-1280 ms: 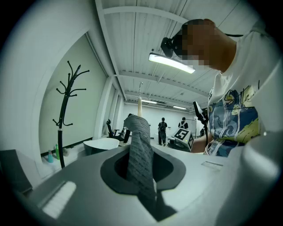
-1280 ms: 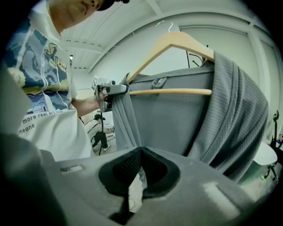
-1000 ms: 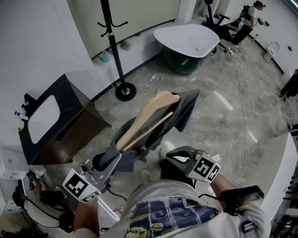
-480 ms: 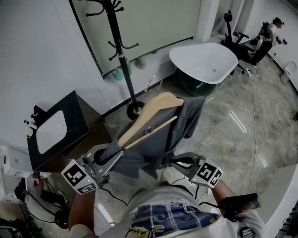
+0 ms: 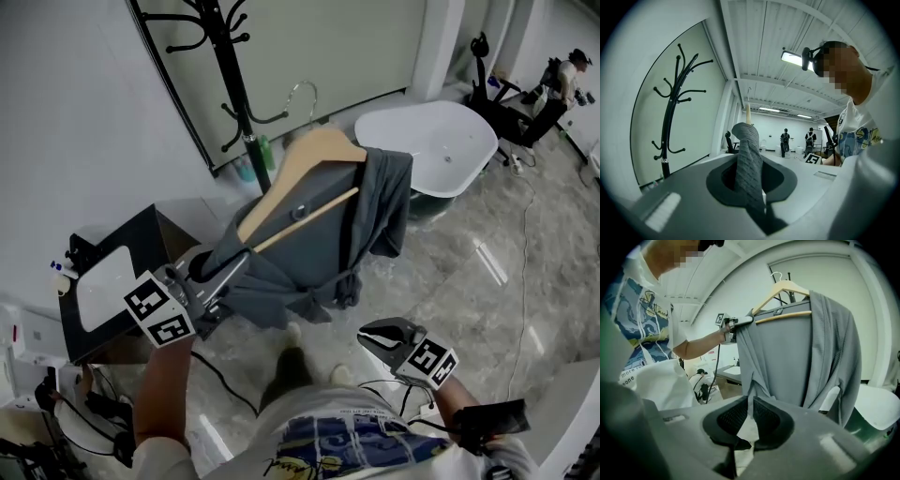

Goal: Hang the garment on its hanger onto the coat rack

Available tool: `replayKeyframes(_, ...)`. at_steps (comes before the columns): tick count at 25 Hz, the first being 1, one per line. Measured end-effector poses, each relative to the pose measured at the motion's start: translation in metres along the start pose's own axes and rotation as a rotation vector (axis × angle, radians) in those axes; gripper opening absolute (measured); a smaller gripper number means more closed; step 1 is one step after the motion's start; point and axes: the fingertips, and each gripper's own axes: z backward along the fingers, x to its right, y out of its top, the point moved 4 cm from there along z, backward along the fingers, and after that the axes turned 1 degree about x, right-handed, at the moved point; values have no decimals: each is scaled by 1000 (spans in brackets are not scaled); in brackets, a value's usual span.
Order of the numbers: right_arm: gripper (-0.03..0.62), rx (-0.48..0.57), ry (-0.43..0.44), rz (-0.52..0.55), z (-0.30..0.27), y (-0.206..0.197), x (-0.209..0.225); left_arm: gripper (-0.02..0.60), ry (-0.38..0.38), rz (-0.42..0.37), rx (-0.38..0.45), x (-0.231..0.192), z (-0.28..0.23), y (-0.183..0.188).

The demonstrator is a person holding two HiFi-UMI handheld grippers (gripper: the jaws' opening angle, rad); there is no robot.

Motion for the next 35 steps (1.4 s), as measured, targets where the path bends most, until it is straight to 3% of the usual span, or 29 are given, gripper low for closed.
replayKeyframes(8, 37, 41, -127, -34, -42, 43, 78, 35, 9, -24, 5, -135, -38, 36)
replayKeyframes(15, 37, 28, -187, -62, -101, 95, 133, 35, 22, 2, -9, -264, -54, 53)
replayKeyframes(23, 35, 54, -243, -75, -113, 76, 139, 35, 28, -48, -3, -297, -55, 29)
replayKeyframes(28, 35, 35, -267, -82, -127, 92, 154, 35, 32, -25, -8, -331, -56, 16)
replayKeyframes(35, 35, 5, -278, -104, -130, 86, 153, 35, 52, -14, -17, -347, -53, 0)
